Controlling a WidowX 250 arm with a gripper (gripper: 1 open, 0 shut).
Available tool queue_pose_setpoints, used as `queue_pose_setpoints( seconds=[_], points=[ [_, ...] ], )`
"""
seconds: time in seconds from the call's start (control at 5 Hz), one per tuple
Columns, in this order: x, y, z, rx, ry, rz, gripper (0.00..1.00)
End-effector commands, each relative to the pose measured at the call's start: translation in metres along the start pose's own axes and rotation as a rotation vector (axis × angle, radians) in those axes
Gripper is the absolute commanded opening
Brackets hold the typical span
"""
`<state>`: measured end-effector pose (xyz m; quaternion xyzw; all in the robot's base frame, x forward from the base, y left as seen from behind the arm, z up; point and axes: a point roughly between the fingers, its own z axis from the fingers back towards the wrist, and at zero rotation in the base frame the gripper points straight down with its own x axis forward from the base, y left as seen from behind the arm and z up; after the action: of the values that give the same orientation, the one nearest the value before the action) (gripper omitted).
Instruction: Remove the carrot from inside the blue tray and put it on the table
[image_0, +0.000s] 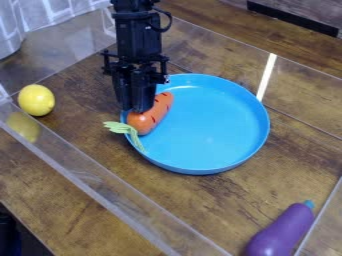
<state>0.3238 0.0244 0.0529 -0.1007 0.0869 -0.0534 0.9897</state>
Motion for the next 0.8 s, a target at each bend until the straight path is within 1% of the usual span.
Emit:
queue_pose_setpoints(
  seconds=[0.0, 0.6],
  points=[
    [-0.001, -0.001, 0.016, 0.025, -0.029, -0.024, 0.0],
    [-0.005, -0.005, 0.047, 0.062, -0.045, -0.054, 0.0]
  ],
)
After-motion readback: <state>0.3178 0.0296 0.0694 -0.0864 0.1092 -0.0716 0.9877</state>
